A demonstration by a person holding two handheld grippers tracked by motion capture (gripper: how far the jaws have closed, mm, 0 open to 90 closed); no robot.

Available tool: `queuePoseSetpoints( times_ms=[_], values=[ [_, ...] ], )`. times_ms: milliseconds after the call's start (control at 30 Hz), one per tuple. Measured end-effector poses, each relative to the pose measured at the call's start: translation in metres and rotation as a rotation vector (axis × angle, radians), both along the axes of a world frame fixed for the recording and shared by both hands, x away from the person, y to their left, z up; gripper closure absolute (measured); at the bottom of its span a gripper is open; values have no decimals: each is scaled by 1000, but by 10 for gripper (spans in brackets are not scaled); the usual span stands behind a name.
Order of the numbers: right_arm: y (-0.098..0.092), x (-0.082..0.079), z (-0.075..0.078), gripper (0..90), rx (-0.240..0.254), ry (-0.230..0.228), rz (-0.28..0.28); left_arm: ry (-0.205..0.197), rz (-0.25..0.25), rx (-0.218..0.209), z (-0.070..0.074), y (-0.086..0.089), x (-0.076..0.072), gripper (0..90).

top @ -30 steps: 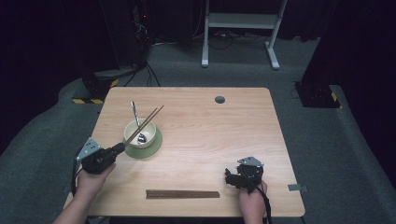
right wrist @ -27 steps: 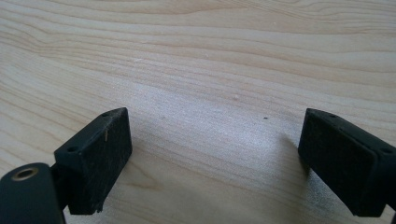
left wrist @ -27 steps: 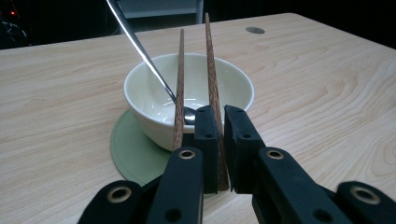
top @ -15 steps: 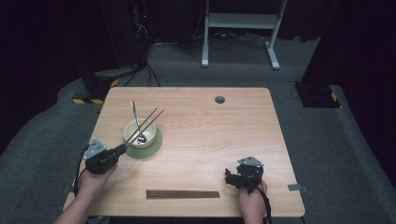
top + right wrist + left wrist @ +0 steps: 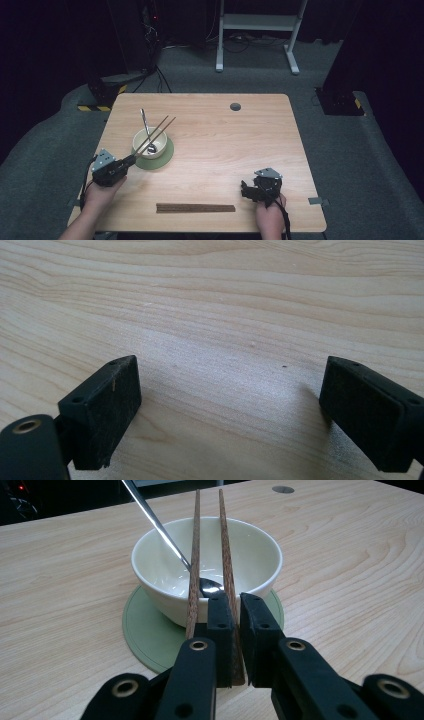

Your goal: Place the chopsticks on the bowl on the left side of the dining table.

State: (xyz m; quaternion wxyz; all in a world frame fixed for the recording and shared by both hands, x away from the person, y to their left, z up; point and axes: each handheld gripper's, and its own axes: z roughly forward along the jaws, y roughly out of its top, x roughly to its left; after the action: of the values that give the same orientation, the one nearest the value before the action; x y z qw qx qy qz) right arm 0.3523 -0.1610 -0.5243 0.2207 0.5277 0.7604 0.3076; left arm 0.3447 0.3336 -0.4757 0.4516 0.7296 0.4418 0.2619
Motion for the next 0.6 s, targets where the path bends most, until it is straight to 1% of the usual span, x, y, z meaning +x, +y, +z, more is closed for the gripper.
queuePoseSetpoints(
  times_ms=[100,233,333,367,400,433,500,533,567,600],
  values=[
    [0,0,0,94,0,0,1,-2,-1,4,0,0,0,823],
    [0,0,0,94,0,0,1,-3,1,-10,2,-1,-1,785],
    [0,0,0,94,0,0,0,-24,7,-21,6,0,-4,739],
    [0,0,0,94,0,0,1,-30,10,-28,7,1,-6,704],
    [0,0,0,94,0,0,1,-41,12,-35,9,3,-7,704],
    [0,0,0,94,0,0,0,-56,21,-42,11,6,-10,679],
    [0,0,0,94,0,0,0,-65,32,-58,13,11,-13,606],
    [0,0,0,94,0,0,0,-68,40,-70,14,14,-15,499],
    [0,0,0,94,0,0,0,-56,44,-85,13,18,-16,499],
    [0,0,0,94,0,0,0,-46,45,-88,12,19,-17,440]
  ],
)
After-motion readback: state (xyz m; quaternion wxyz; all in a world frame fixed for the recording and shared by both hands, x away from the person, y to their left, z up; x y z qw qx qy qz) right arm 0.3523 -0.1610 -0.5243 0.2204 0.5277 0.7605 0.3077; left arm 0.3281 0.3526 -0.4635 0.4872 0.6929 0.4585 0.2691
